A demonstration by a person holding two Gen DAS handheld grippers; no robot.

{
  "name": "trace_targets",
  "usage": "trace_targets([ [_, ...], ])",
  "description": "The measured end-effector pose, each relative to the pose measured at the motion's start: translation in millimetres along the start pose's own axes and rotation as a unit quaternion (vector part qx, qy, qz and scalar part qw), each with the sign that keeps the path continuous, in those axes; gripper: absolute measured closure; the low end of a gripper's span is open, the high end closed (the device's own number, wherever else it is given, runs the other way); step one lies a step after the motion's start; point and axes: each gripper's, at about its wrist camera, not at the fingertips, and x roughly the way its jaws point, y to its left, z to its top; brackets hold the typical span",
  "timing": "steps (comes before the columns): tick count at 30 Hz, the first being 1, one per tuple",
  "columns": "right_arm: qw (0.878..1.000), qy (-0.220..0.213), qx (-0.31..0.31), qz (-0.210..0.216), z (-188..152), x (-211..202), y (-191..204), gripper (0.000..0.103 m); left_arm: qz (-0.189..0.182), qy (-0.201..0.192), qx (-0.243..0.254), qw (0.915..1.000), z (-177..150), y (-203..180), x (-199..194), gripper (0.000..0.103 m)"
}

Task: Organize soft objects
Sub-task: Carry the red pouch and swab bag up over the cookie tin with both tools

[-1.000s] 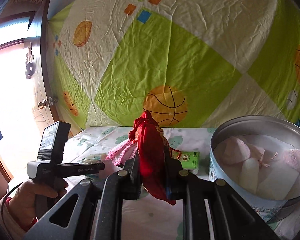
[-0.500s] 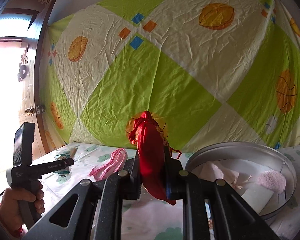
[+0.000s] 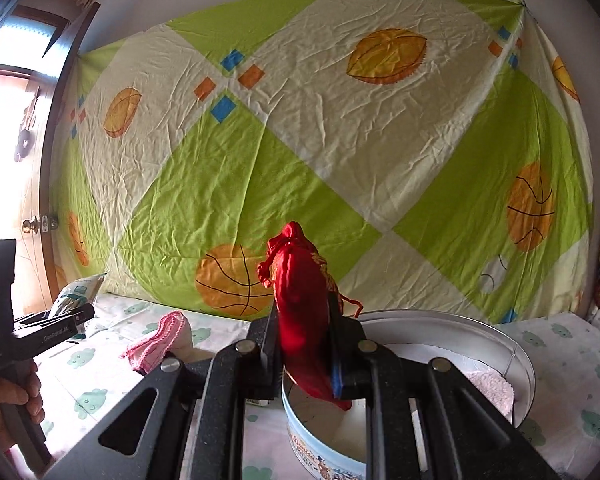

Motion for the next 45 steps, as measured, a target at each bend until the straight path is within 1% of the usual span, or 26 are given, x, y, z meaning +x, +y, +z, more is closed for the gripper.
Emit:
trace_targets([
  [6, 1.0, -0.008, -0.012, -0.013, 0.7, -3.4, -11.5, 0.084, -0.016, 0.0, 0.01, 0.9998, -7.9, -27.5, -8.7, 0.066],
  [11, 1.0, -0.01, -0.004, -0.027, 3.6, -5.7, -30.6, 0.084, -0.027, 0.01, 0.013, 0.9995, -14.0, -52.2, -12.1, 0.066],
  [16, 0.999, -0.014, 0.006, -0.04, 7.0, -8.3, -49.4, 0.084, -0.041, 0.008, 0.036, 0.9985, -17.6, -79.9, -17.2, 0.066],
  [22, 0.998, -0.021, 0.008, -0.057, 10.5, -10.9, -65.7, 0.084, -0.057, 0.011, 0.046, 0.9973, -15.7, -103.3, -19.8, 0.066],
  [30, 0.996, -0.03, 0.025, -0.08, 17.6, -14.6, -88.7, 0.084, -0.08, -0.001, 0.055, 0.9953, -7.3, -130.3, -26.1, 0.066],
  [38, 0.993, -0.036, 0.037, -0.102, 23.0, -16.1, -110.1, 0.084, -0.117, -0.006, 0.062, 0.9912, -0.6, -163.3, -29.0, 0.066],
  [45, 0.99, -0.027, 0.047, -0.131, 22.0, -12.1, -136.3, 0.084, -0.153, 0.006, 0.068, 0.9858, -3.8, -197.4, -26.1, 0.066],
])
